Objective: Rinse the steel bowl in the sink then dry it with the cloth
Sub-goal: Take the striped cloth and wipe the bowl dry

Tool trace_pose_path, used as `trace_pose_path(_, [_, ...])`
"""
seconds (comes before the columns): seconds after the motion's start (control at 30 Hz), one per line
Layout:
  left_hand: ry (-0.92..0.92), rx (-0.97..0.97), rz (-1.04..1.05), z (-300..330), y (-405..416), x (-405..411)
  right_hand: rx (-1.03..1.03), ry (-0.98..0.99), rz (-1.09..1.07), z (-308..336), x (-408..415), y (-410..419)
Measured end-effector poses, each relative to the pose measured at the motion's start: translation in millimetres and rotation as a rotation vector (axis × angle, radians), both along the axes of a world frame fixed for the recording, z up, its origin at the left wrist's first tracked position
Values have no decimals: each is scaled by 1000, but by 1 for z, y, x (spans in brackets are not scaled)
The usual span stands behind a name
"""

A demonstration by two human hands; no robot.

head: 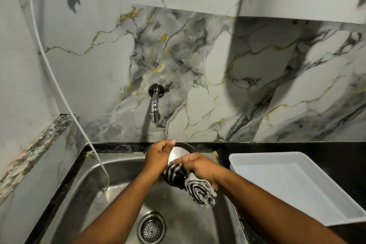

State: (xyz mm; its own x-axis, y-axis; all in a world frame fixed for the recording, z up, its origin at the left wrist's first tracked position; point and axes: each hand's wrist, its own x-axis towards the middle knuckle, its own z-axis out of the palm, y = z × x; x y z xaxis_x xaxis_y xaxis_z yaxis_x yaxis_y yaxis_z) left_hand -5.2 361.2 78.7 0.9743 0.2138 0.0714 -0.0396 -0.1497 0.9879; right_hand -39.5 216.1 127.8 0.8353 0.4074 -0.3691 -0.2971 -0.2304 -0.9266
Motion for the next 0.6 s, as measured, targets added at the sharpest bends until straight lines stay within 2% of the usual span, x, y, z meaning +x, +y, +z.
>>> trace_pose_path(0.17, [56,-316,76,-13,11,1,299,-15,-398,1,4,-8])
trace_pose_path(0.2, [64,-359,79,-16,11,0,275,-66,-473,-1,6,-6])
trace_pose_path(0.27, [78,-437,75,-21,6,-2,89,-201,-524,-4,6,3])
trace_pose_path(0.33, [80,-485,38,-21,-2,-3,-184,-375,-403,-10,3,16])
trace_pose_path(0.43, [64,-513,-36,-16,-9,-5,-513,-563,-70,-26,2,32])
trace_pose_path(0.6, [42,-485,-12,-5,3,-8,-548,-641,250,-25,-11,36])
